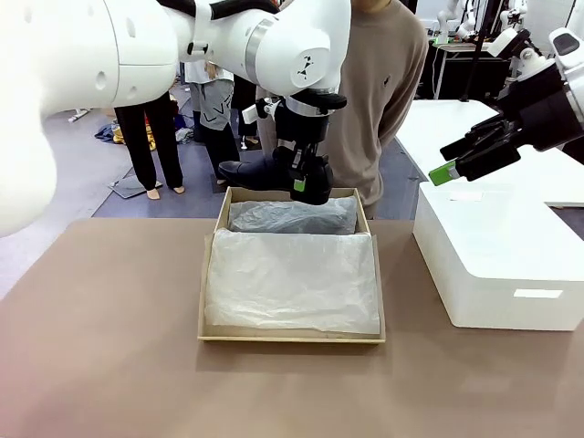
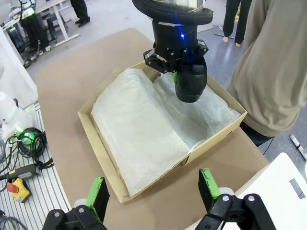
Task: Pack the shoes into the box.
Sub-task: Place the other shoe of the Shoes into the Shoes Box.
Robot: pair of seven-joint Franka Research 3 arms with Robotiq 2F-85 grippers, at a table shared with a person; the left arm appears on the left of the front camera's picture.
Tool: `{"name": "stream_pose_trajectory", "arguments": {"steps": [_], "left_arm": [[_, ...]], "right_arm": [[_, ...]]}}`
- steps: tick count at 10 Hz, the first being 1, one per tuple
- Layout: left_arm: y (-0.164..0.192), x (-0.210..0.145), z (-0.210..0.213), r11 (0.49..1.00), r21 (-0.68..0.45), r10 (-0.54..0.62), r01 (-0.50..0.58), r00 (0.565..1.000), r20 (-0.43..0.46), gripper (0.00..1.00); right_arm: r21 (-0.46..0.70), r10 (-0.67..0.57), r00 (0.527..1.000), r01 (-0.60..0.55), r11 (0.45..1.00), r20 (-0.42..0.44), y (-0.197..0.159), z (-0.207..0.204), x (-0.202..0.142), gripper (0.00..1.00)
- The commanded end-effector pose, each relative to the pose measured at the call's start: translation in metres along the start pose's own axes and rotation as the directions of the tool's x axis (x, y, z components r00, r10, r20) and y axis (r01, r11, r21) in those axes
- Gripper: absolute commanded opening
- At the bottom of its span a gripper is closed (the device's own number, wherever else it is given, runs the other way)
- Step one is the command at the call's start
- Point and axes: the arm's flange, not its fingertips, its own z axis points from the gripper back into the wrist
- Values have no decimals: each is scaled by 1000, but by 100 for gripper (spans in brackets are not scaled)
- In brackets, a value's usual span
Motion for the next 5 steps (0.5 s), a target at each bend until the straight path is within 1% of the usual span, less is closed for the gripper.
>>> {"name": "stream_pose_trajectory", "arguments": {"steps": [1,4,5], "left_arm": [[-1,4,1,1000,0,7,-7,1000,1,0],[-1,4,1,1000,0,7,-7,1000,1,0],[-1,1,-5,1000,5,1,-1,1000,0,0]], "right_arm": [[15,20,999,-21,1000,27,-4,-2,0,100],[15,20,999,-21,1000,27,-4,-2,0,100],[15,20,999,-21,1000,27,-4,-2,0,100]]}}
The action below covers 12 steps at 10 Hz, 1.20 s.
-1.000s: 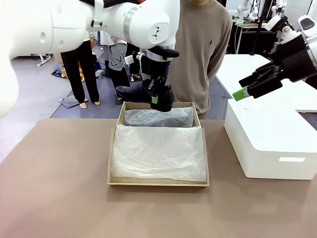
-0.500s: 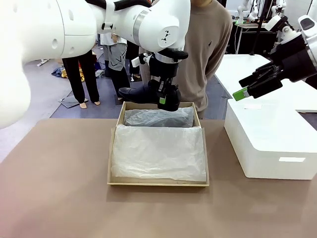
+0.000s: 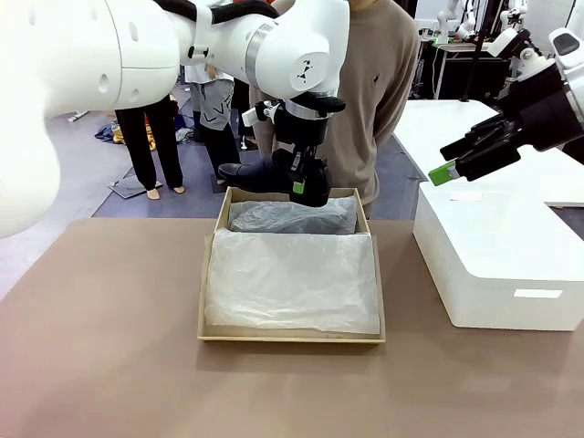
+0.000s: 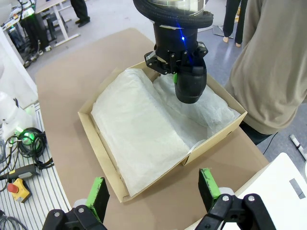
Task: Pack the shoes into the box.
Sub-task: Place the other shoe of the Shoes into the Shoes Box.
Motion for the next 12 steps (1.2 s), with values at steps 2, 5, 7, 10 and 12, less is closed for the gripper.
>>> {"name": "stream_pose_trajectory", "arguments": {"steps": [2,5,7,10,12], "left_arm": [[1,-9,3,993,5,122,-122,991,-60,0],[-5,-26,5,979,10,202,-202,976,-85,0],[-7,-39,6,960,4,278,-279,959,-58,0],[-9,-52,5,933,26,361,-360,930,-62,0],[-7,-54,-2,920,47,392,-390,918,-62,0]], "right_arm": [[15,20,999,-21,1000,27,-4,-2,0,100],[15,20,999,-21,1000,27,-4,-2,0,100],[15,20,999,-21,1000,27,-4,-2,0,100],[15,20,999,-21,1000,27,-4,-2,0,100],[15,20,999,-21,1000,27,-4,-2,0,100]]}}
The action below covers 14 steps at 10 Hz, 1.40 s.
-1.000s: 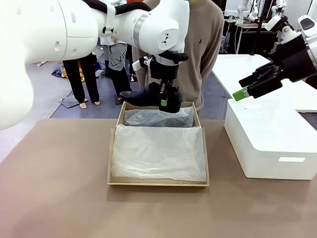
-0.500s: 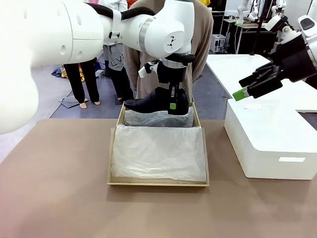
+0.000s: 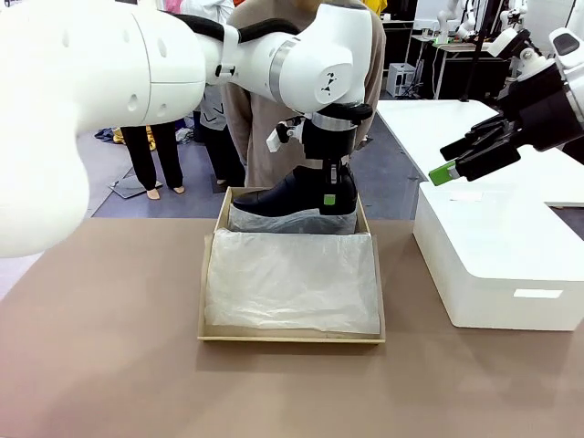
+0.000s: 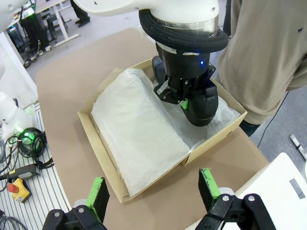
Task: Pack the shoes into the box.
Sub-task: Place the other shoe of the Shoes into the Shoes Box.
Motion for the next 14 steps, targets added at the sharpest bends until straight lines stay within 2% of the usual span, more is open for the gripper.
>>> {"name": "stream_pose_trajectory", "arguments": {"steps": [1,4,7,10,14], "left_arm": [[-2,-7,8,995,19,97,-98,994,47,0],[5,-8,-2,992,47,115,-117,992,54,0],[5,-15,-17,997,65,32,-35,998,54,0],[6,-15,-20,999,41,-2,-2,995,97,0],[8,-14,-25,998,63,-18,13,996,82,0]], "right_arm": [[15,20,999,-21,1000,27,-4,-2,0,100],[15,20,999,-21,1000,27,-4,-2,0,100],[15,20,999,-21,1000,27,-4,-2,0,100],[15,20,999,-21,1000,27,-4,-2,0,100],[15,20,999,-21,1000,27,-4,-2,0,100]]}}
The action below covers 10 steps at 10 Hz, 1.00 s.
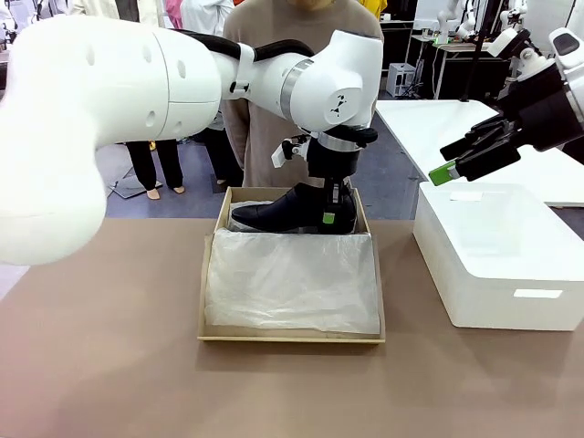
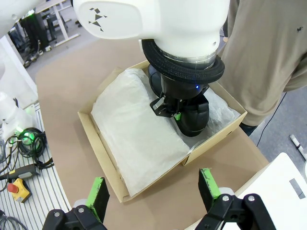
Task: Pack the shoes into the box.
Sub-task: Place the other shoe of the Shoes into the Shoes Box.
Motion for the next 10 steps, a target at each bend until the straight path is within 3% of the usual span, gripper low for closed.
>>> {"name": "stream_pose_trajectory", "arguments": {"steps": [1,10], "left_arm": [[-4,-3,7,1000,19,1,-2,1000,18,0],[-9,1,-12,999,45,-21,20,999,26,0]], "right_arm": [[15,20,999,-21,1000,27,-4,-2,0,100],[15,20,999,-21,1000,27,-4,-2,0,100]]}}
